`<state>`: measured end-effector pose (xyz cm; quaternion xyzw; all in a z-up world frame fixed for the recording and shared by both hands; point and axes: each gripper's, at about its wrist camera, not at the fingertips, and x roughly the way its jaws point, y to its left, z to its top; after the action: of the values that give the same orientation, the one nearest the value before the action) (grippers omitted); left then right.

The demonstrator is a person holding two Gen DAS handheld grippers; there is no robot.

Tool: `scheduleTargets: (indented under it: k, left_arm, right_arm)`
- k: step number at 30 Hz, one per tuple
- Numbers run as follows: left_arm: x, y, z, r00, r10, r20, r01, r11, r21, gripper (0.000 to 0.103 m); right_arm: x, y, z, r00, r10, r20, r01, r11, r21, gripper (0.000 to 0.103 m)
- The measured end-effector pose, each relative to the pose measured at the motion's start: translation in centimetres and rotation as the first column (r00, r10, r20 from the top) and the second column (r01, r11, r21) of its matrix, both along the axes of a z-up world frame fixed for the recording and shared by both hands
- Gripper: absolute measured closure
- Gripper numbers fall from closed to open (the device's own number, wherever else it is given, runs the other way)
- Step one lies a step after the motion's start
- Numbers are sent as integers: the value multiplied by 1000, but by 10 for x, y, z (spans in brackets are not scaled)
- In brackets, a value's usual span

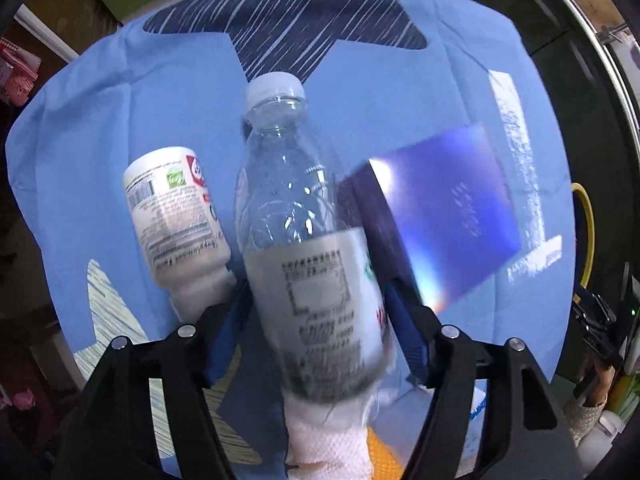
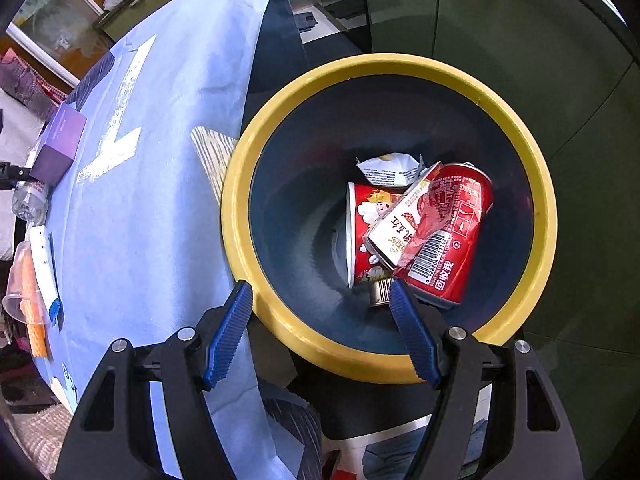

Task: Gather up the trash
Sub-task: 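Close the left gripper around the clear water bottle, then carry the water bottle over the bin and open the left gripper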

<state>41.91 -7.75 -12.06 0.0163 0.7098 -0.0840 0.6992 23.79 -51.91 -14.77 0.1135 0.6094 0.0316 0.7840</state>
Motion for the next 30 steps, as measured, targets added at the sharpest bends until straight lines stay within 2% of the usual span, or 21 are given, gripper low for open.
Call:
scheduleTargets:
  k: [6,10,23,26,30]
  left_arm:
    - [12,7,-12,1000,9,11,-9,1000,1,43]
    - [8,6,-5,999,-5,46,5,1000,-2,45]
    - [-35,5,65,985,-73,156,73,997,3,45]
    - [-51,-8,87,971,-117,206,118,993,9,45]
    - [-81,-50,117,941,-231,249,241,970,-10,45]
  right_arm:
    - [0,0,-3,1000,2,-9,-2,1000,-1,33]
    - [1,1,-1,1000,2,-7,-2,1000,0,33]
    - [-3,15,8,999,37,21,-37,999,7,33]
    - [-7,13,13,999,29,38,-29,1000,10,33]
    - [-19,1,28,997,-2,80,1,1000,13,33]
